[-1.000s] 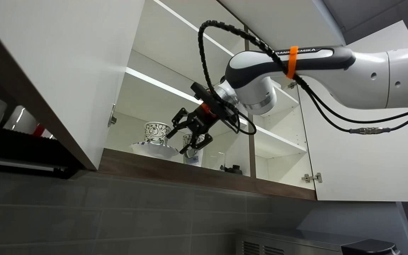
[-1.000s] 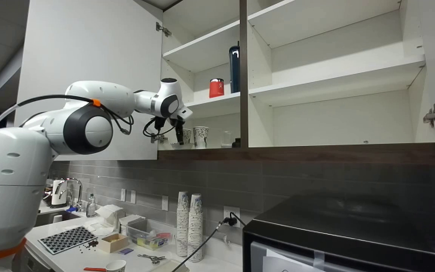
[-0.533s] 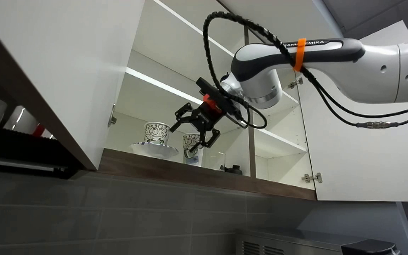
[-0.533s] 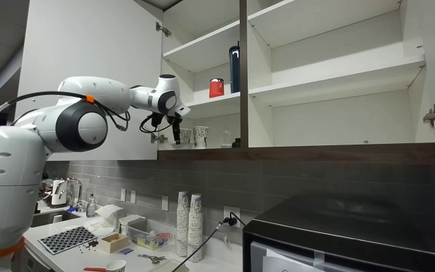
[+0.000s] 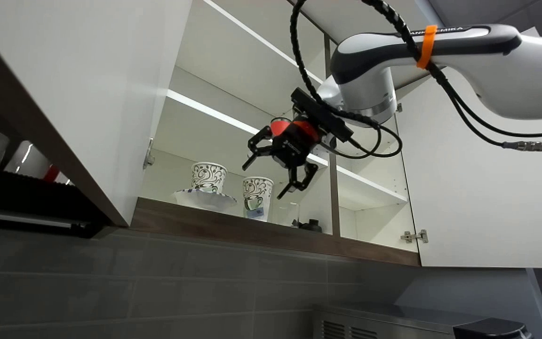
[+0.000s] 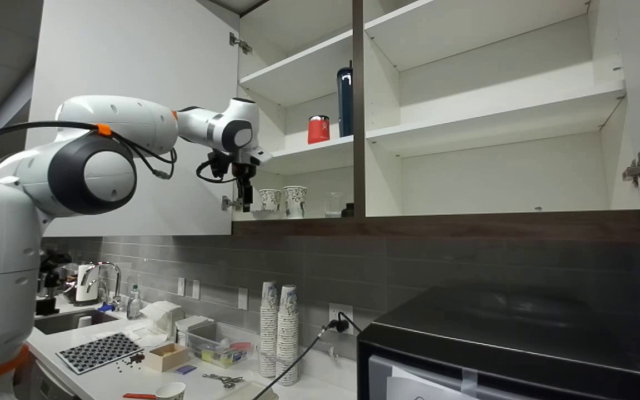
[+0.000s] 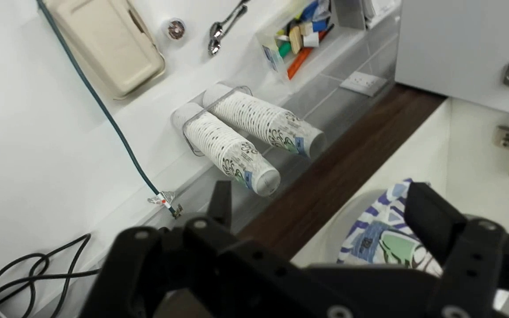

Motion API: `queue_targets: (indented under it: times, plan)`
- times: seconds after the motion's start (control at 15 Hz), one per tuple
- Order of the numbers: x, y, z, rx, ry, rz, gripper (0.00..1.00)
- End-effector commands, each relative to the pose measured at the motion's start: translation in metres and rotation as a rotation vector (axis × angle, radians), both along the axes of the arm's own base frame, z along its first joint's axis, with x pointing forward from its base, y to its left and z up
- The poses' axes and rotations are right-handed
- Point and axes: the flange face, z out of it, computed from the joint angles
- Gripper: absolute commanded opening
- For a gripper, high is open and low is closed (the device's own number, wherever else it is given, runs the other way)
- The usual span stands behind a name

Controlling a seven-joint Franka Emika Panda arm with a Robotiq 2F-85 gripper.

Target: Move the plate with the cup to the open cabinet

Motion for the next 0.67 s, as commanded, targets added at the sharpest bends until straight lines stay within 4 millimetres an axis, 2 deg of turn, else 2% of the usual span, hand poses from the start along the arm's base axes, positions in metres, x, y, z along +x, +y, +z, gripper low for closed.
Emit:
queue_targets:
  times: [0.0,0.4,0.6]
  plan:
    - [-0.023,-0.014,-0.013,-0.133,-0.027,0.148,1.00]
    - [-0.051,-0.028,-0.036,-0.340,-0.129,0.400,1.00]
    - [-0.066,-0.033,-0.042,-0.421,-0.210,0.525,1.00]
